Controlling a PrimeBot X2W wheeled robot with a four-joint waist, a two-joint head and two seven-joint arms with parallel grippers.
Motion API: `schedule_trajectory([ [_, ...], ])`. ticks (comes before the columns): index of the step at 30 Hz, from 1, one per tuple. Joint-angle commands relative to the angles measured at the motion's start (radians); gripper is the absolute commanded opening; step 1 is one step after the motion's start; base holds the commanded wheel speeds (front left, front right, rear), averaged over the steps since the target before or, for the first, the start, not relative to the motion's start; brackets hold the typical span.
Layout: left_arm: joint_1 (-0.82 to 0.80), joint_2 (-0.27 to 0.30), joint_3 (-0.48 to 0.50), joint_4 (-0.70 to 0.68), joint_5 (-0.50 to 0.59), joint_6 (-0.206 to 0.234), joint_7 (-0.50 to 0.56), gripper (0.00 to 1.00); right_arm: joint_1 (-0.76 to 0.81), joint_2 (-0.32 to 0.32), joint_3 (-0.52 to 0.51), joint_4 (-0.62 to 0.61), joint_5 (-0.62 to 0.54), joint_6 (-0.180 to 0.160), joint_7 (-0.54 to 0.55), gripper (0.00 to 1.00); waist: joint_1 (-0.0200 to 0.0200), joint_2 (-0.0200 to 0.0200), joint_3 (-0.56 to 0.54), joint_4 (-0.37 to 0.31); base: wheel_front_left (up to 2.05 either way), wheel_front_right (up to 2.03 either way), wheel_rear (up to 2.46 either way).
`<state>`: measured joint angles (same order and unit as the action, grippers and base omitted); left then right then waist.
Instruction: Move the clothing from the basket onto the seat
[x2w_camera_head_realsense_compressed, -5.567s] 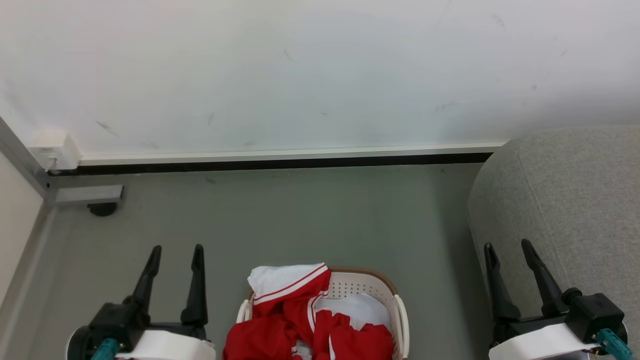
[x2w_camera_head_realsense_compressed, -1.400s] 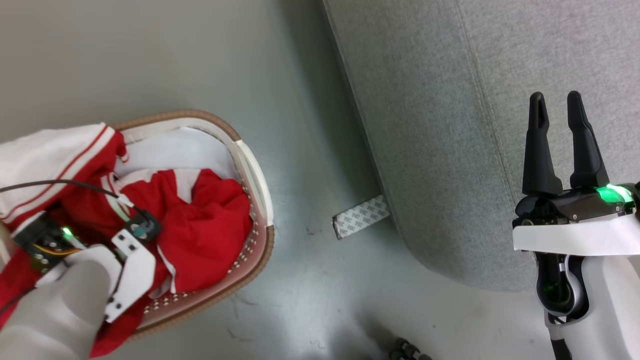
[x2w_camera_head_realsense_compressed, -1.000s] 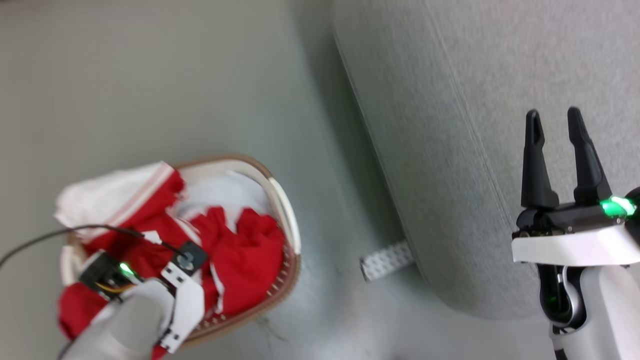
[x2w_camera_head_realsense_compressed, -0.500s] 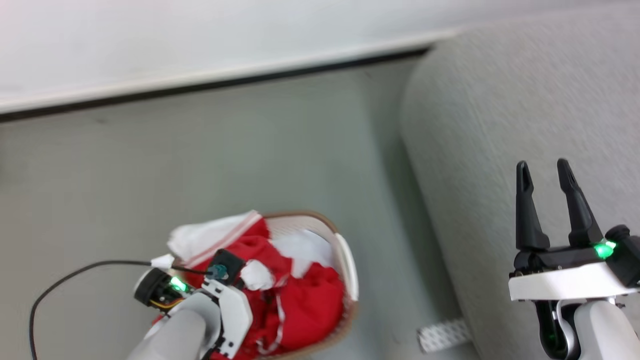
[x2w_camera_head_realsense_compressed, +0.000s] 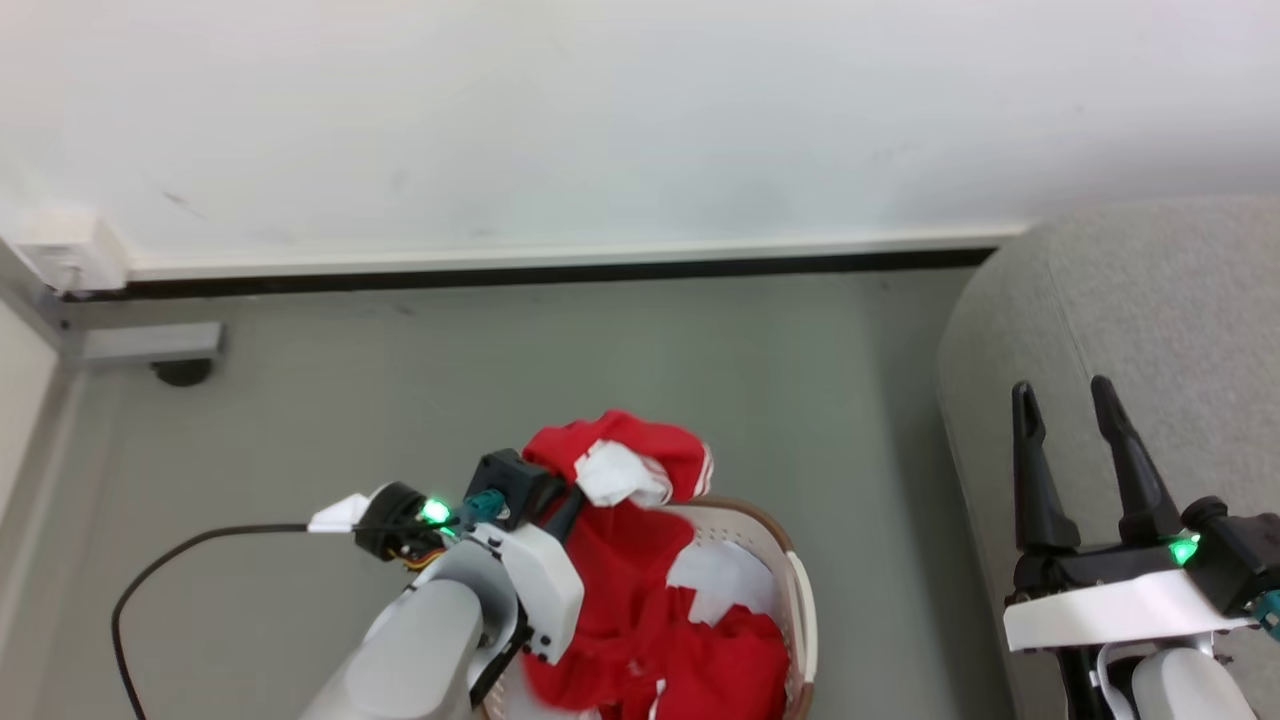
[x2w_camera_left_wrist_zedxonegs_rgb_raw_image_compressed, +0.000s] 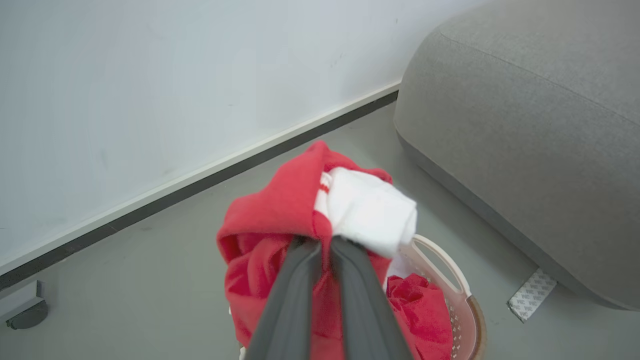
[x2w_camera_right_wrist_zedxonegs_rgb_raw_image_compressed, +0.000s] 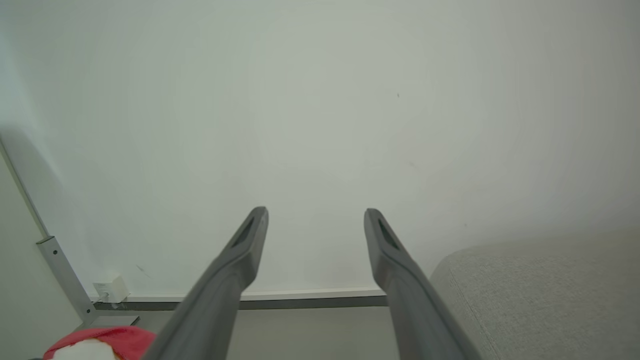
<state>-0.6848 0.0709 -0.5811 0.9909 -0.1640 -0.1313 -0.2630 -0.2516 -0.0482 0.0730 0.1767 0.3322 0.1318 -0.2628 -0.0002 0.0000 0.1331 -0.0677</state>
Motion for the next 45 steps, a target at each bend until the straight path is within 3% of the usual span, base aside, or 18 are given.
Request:
schedule_trajectory([
  [1, 0.016, 0.006, 0.010, -0.031, -0.018, 0.003, -0.002, 0.00, 0.018, -0.004, 0.002, 0.004, -0.011, -0.002, -0.003, 1.00, 0.0002, 0.0000, -0.031, 0.029, 0.00, 0.00, 0.00],
  [21, 0.054, 0.034, 0.131, -0.529, -0.144, 0.015, 0.016, 0.00, 0.068, -0.004, 0.113, 0.037, 0.024, -0.002, -0.003, 1.00, 0.0002, 0.0000, -0.115, 0.034, 0.00, 0.00, 0.00],
  [33, 0.098, 0.047, 0.139, -0.671, -0.180, 0.040, 0.074, 0.00, 0.059, -0.014, 0.177, 0.059, 0.028, -0.002, -0.003, 1.00, 0.0002, 0.0000, -0.113, 0.029, 0.00, 0.00, 0.00],
  [45, 0.082, 0.039, 0.119, -0.710, -0.201, 0.037, 0.091, 0.00, -0.049, -0.080, 0.461, 0.162, -0.012, -0.002, -0.003, 1.00, 0.0002, 0.0000, -0.103, 0.063, 0.00, 0.00, 0.00],
])
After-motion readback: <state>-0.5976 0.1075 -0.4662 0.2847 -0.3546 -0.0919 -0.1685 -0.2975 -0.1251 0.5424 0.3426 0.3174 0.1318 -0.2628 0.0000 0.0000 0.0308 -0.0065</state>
